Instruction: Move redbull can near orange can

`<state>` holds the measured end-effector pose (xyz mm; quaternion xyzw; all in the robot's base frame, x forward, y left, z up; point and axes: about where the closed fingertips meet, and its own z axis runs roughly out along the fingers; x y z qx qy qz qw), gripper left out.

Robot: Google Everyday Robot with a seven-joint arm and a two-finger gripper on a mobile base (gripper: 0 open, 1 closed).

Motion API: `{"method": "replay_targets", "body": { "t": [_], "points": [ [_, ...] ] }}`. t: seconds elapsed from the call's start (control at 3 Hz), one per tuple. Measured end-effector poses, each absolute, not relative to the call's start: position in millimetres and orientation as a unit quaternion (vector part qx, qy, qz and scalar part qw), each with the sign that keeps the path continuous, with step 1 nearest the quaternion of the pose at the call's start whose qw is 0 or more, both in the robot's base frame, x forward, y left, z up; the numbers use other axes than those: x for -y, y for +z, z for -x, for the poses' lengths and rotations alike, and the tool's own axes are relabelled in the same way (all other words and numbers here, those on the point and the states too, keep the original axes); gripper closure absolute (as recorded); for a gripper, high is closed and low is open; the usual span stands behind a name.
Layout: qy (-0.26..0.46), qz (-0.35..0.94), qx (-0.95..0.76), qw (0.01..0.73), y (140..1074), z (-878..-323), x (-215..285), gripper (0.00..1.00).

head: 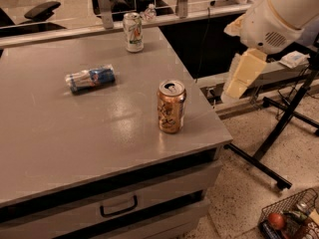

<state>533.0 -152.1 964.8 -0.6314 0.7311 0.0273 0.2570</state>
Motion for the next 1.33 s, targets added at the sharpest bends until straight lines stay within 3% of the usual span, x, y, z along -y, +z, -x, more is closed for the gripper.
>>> {"method": "replay_targets", "body": {
  "t": [0.67, 1.33],
  "points": [
    [0.024, 0.610, -0.700, 0.370, 978.7, -613.7, 112.3, 0.00],
    [0.019, 0.600, -0.699, 0.388, 983.1, -622.8, 108.8, 0.00]
  ]
}}
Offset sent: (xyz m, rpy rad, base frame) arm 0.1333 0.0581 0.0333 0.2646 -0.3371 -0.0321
